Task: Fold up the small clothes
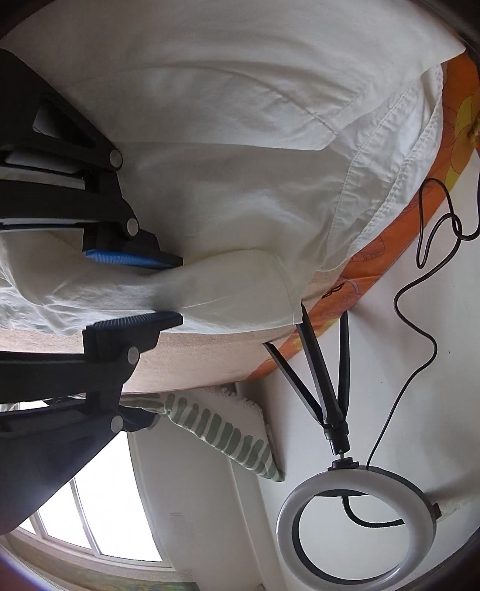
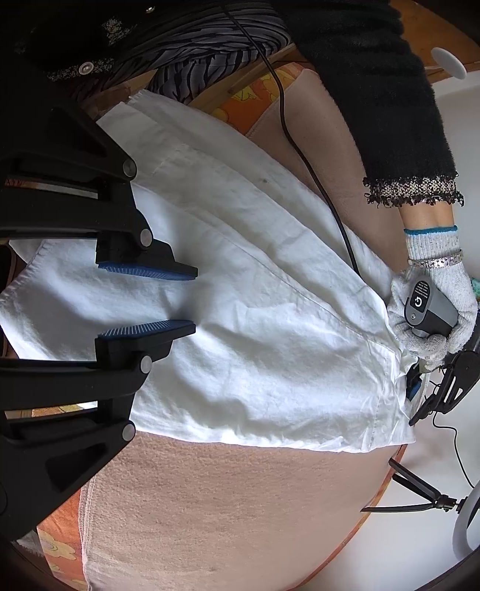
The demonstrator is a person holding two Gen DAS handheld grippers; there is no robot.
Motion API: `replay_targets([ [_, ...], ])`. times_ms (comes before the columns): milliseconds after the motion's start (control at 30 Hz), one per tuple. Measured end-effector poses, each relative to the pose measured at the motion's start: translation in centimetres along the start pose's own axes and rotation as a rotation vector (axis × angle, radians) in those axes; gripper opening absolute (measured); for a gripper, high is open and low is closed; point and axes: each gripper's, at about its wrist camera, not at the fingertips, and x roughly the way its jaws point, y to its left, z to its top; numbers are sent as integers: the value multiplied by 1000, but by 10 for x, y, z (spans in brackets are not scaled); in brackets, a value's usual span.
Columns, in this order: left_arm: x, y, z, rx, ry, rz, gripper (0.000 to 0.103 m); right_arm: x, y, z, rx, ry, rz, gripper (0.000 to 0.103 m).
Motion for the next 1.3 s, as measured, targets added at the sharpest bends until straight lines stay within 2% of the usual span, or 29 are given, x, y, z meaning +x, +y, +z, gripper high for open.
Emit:
replay_targets([
  [67,-3,-10,-3,54,-31,28,3,0,1,0,-2,0,-2,24],
  [133,-13,-34,-13,196,-95,113,2,0,0,0,0,0,3,24],
  [200,-19,-60,-23,378,-180,246,2,0,-2,0,7,2,9,24],
  [233,-16,-69,-28,460,-204,312,2,0,-2,1,8,2,10,24],
  [267,-7,-71,-28,511,-192,376,2,1,-3,1,9,3,8,24],
  [333,9,-58,-20,481,-135,419,2,1,-2,2,4,8,0,24],
  [400,17,-46,-11,431,-119,455,3,1,-1,3,5,13,-2,24],
  [500,15,-39,-2,366,-128,478,8,0,-2,4,14,21,6,24],
  [600,-1,-46,1,372,-169,494,11,-1,-2,3,-1,32,13,24],
  [700,-23,-56,5,365,-199,438,11,-3,-6,1,3,47,47,24],
  [767,-31,-65,0,401,-168,371,11,-10,-11,-1,25,33,83,24],
  [833,-28,-78,-12,463,-115,331,11,-23,-17,-1,60,-20,120,24],
  [933,-3,-88,-33,536,38,286,11,-33,-27,2,106,-79,73,24],
  [967,7,-88,-38,549,68,286,11,-31,-31,2,125,-71,48,24],
  [1033,24,-86,-43,578,77,353,11,-22,-40,1,161,-28,24,24],
  [1133,43,-69,-30,524,57,439,10,-9,-46,-4,194,44,25,24],
  [1167,44,-63,-27,508,41,462,8,-10,-45,-6,189,42,25,24],
  [1200,45,-59,-24,488,10,460,3,-10,-43,-7,176,53,22,24],
  [1300,44,-54,-18,463,-22,447,2,-13,-44,-14,173,76,46,24],
])
